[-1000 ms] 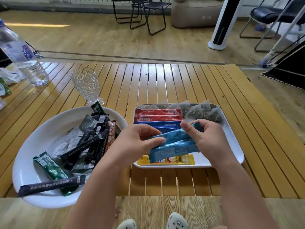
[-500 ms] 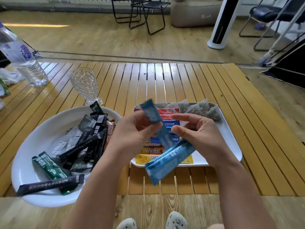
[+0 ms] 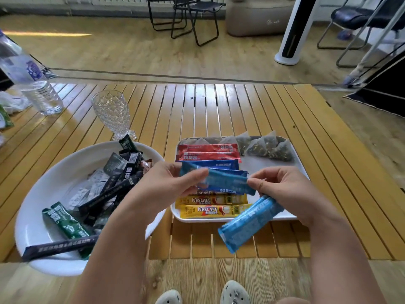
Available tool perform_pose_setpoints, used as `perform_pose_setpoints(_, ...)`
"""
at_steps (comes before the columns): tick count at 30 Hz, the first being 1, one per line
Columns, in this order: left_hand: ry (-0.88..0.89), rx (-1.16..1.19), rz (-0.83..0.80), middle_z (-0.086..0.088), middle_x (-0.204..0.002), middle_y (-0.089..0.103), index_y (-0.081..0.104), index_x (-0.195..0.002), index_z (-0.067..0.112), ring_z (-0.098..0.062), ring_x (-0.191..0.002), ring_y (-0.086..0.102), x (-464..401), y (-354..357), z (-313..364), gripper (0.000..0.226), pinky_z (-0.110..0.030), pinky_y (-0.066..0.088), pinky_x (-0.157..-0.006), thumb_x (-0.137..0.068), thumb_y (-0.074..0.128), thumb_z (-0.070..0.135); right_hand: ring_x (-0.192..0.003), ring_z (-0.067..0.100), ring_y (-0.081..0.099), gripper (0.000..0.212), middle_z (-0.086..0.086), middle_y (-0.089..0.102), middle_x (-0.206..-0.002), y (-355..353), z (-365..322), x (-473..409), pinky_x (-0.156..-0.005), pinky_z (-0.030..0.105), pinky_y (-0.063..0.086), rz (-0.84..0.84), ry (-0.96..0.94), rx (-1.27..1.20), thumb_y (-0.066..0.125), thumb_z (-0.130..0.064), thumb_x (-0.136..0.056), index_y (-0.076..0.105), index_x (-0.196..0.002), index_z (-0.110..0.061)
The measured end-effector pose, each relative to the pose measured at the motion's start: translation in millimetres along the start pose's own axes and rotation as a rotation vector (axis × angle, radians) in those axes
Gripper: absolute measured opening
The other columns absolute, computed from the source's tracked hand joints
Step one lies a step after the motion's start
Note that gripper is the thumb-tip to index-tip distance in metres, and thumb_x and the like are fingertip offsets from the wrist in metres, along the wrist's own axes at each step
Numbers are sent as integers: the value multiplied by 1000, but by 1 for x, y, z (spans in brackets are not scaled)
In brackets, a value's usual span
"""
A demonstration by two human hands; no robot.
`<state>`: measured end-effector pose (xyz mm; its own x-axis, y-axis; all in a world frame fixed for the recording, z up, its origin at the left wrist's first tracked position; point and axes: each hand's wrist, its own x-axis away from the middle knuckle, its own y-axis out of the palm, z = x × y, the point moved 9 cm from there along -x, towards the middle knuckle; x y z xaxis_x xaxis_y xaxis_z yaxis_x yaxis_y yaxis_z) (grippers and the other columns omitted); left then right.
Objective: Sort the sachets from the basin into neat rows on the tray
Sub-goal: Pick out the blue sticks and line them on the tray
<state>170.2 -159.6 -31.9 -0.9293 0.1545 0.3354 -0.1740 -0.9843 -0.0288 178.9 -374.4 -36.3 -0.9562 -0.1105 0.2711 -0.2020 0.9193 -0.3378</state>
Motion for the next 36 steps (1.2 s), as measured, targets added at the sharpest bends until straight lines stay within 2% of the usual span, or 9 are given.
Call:
perform_pose_setpoints(2, -90, -233, -65, 3, -82, 76, 77, -91, 21, -6, -79, 70, 3, 0, -13, 29, -16, 53, -67, -71, 73, 41, -54, 6, 56, 11, -4, 63, -58, 3, 10, 1, -47, 19, 46, -42, 83, 75, 74, -24, -83, 76, -73, -19)
perform_pose_setpoints(5, -1, -566, 120, 8, -79, 73, 74, -89, 30, -7, -79, 68, -1, -15, -11, 16, -21, 56, -70, -78, 76, 41, -62, 12, 58, 12, 3, 66, -72, 5, 18, 0, -46, 20, 47, -41, 133, 201, 75, -29, -82, 76, -74, -19)
perform_pose_setpoints(9, 108, -753, 221, 14, -74, 68, 72, -79, 29, 0, -69, 61, 0, -13, 3, 10, -12, 44, -58, -77, 77, 37, -73, 17, 62, 13, 7, 68, -84, 6, 21, -5, -52, 27, 55, 6, 144, 301, 76, -35, -81, 75, -75, -24)
perform_pose_setpoints(13, 62, -936, 312, 17, -74, 61, 74, -85, 29, 3, -71, 54, -3, -21, 1, 12, -13, 35, -55, -78, 77, 38, -64, 14, 60, 27, 6, 66, -79, 0, 19, -1, -41, 16, 42, 36, 166, 261, 68, -50, -82, 66, -85, -24)
perform_pose_setpoints(17, 36, -980, 362, 13, -84, 59, 63, -86, 34, -6, -85, 55, -6, -26, -4, 21, -22, 43, -66, -75, 78, 43, -60, 15, 57, 45, 2, 62, -71, -6, 7, -2, -40, 17, 41, 138, 109, 245, 54, -57, -87, 65, -78, -14)
perform_pose_setpoints(20, 112, -874, 348, 12, -76, 64, 66, -80, 29, -5, -77, 60, -4, -20, 2, 20, -20, 44, -62, -78, 73, 49, -62, 14, 58, 51, 1, 61, -67, -3, -3, -3, -37, 14, 39, 215, 42, 208, 49, -57, -89, 64, -69, -12)
perform_pose_setpoints(25, 108, -466, 58, 12, -81, 74, 77, -86, 27, -4, -82, 66, 1, 11, 8, 48, -30, 55, -76, -77, 51, 67, -69, 16, 62, 58, 5, 64, -69, -3, -11, -3, -54, 32, 56, 381, -7, 224, 35, -51, -98, 63, -66, -11)
perform_pose_setpoints(30, 210, -637, -17, 20, -86, 70, 73, -99, 34, -2, -84, 63, 2, 22, 12, 29, -29, 58, -74, -76, 73, 51, -65, 14, 59, 60, 5, 63, -67, -4, -17, 0, -65, 43, 58, 448, -32, 232, 32, -49, -100, 61, -65, -11)
perform_pose_setpoints(36, 370, -742, -38, 16, -86, 69, 70, -100, 32, 0, -82, 62, 0, 42, 19, 19, -29, 56, -73, -82, 72, 36, -58, 12, 57, 63, 1, 58, -59, 6, -28, 0, -57, 34, 52, 477, -135, 117, 23, -50, -100, 57, -60, -15)
